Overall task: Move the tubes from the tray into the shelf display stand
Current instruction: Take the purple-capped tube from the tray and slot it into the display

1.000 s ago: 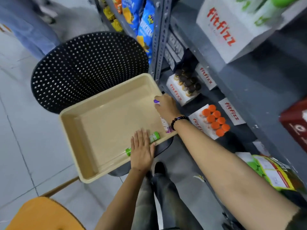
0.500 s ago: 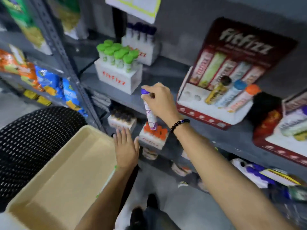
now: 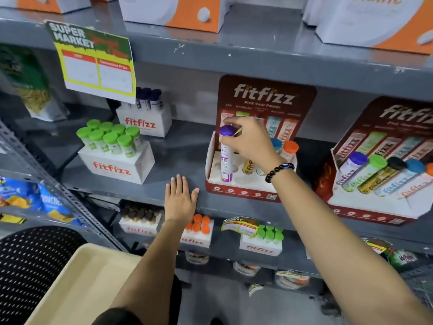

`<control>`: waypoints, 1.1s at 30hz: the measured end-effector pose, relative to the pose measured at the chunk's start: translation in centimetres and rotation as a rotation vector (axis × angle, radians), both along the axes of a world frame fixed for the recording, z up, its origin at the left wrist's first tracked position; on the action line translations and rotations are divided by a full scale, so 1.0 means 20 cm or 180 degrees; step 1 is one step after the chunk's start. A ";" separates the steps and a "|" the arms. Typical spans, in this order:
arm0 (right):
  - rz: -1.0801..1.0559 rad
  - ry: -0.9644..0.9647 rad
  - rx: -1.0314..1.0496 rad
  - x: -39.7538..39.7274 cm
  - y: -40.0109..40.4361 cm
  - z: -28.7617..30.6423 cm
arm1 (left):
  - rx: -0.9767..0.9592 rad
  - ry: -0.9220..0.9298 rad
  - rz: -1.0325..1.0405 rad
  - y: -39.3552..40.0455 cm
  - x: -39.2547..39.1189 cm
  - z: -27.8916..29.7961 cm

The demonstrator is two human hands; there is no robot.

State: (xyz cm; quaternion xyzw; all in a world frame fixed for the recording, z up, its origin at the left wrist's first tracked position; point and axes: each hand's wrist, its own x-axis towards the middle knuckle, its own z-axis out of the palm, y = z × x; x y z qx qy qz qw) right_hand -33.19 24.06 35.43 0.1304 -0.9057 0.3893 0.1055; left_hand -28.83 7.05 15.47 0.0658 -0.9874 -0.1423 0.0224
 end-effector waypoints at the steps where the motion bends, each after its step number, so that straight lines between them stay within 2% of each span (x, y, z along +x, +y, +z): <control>1: -0.0021 -0.0041 0.0071 -0.01 0.00 0.02 | -0.0036 -0.0001 -0.0001 0.00 0.00 0.00; 6: -0.0023 -0.0343 0.0477 -0.05 0.01 0.11 | -0.0135 -0.0151 -0.0024 0.00 -0.01 0.00; 10: 0.0166 -0.0399 0.1090 -0.04 0.02 0.19 | -0.0172 -0.0215 -0.0055 0.00 -0.01 -0.01; 14: 0.0246 -0.0467 0.1383 -0.05 0.00 0.22 | -0.0162 -0.0245 -0.0058 -0.01 -0.01 0.00; 20: 0.0146 -0.0671 0.1209 -0.07 -0.03 0.19 | -0.0220 -0.0285 -0.0071 0.00 -0.01 0.01; 28: 0.0022 -0.0476 0.0879 -0.13 -0.07 0.06 | -0.0228 -0.0259 -0.0053 -0.01 -0.01 0.00; 33: -0.0062 -0.0486 0.0947 -0.16 -0.08 0.03 | -0.0231 -0.0248 -0.0045 -0.01 -0.02 -0.02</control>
